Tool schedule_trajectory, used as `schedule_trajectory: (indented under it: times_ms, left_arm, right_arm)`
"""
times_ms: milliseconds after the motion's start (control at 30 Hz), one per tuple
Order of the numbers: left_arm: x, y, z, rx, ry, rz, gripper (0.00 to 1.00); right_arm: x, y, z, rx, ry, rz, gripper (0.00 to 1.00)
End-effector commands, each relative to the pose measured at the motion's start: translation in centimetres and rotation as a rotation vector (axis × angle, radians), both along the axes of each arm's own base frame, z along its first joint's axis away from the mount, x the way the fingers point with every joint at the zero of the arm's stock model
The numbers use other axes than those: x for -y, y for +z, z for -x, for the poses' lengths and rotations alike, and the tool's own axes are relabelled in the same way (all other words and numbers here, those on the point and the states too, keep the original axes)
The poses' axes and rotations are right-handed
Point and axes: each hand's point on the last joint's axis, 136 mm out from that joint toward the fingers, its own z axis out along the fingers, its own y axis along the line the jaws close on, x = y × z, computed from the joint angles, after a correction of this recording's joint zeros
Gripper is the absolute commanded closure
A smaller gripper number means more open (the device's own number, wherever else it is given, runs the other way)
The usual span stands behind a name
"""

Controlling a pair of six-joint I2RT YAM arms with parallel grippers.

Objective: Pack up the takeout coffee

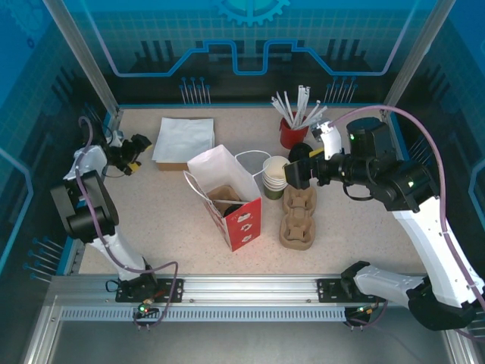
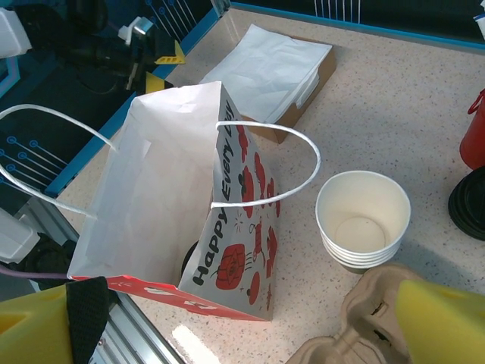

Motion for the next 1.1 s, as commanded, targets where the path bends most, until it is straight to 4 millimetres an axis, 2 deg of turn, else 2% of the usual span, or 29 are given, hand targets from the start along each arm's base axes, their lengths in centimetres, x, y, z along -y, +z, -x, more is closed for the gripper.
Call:
schedule_trajectory:
  times_ms: [0, 333, 533, 733, 1067]
  left_arm:
    - [-0.2, 0.9, -2.1, 0.079, -0.043, 0.043, 0.16]
    - [0.6, -3.3, -3.2, 0.03, -0.061, 0.157, 0.34]
    - [1.6, -4.6, -3.3, 0.014, -0.088, 0.195, 0.48]
    - [1.4, -4.4, -3.5, 0.019, -0.087, 0.188, 0.61]
    - [1.4, -2.6, -3.7, 0.048, -0.098, 0.169, 0.83]
  right_arm:
    - [-0.1, 0.1, -0.6, 0.026, 0.01, -0.005, 0.0]
    - [-0.5, -0.8, -1.5, -0.009, 0.004, 0.002, 0.0]
    - [-0.7, -1.4, -1.8, -0.028, 0.006, 0.004, 0.0]
    - [-0.8, -1.8, -2.0, -0.041, 0.006, 0.007, 0.0]
    - [-0.8, -2.2, -2.1, -0.05, 0.001, 0.006, 0.0]
